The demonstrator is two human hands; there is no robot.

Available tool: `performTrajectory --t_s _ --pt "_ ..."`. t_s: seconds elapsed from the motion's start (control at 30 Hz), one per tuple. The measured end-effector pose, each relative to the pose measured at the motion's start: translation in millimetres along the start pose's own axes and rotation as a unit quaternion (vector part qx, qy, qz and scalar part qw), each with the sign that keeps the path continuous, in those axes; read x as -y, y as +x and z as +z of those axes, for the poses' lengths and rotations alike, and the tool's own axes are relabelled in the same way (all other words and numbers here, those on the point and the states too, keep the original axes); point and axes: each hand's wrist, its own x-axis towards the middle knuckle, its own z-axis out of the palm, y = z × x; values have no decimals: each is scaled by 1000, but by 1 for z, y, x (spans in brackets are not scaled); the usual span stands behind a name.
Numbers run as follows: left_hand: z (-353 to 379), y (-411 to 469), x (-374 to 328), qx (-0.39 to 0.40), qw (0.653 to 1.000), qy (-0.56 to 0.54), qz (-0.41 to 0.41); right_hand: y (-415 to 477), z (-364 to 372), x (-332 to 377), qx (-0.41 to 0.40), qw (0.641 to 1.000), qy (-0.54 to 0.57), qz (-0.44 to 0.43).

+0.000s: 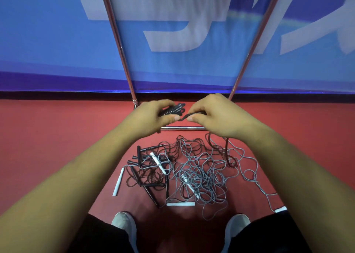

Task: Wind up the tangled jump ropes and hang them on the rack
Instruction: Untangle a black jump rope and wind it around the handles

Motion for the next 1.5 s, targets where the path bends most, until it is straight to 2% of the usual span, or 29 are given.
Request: performTrajectory --t_s 0.13,0.3,0.4,0.47,0.57,0.73,0.9,1.03,1.1,1.23,1.4,1.5 --pt "-1 -2 -3 85 995 19 53 1 -5 -4 -59 997 34 33" --pt "7 -9 -20 111 988 50 90 2 0 -1 -61 997 45 29" --pt "6 -11 -22 99 990 -4 102 3 -1 -3 -76 993 79 45" --pt "3 -14 -21 111 984 -103 91 4 -4 -8 -95 982 151 60" --pt "3 -18 -25 123 961 -231 92 4 -5 -16 -80 963 243 87" --pt "6 -15 -28 48 931 -358 59 6 0 -25 -14 954 286 94" --pt "8 -10 -29 -6 861 -506 43 8 2 -24 16 936 336 102" --pt "3 -8 -27 -9 805 -594 10 4 0 -27 -20 945 309 106" --pt "0 -9 -25 -7 792 -610 -12 1 -2 -28 -28 955 278 103" --pt "-2 -6 -19 -5 805 -592 -32 -1 -8 -23 -12 972 214 93" --pt "-5 -5 -17 -2 869 -492 -58 -4 -17 -11 -4 991 109 74" --pt "-4 -6 -20 -10 869 -488 -78 -6 -15 -2 9 997 64 34"
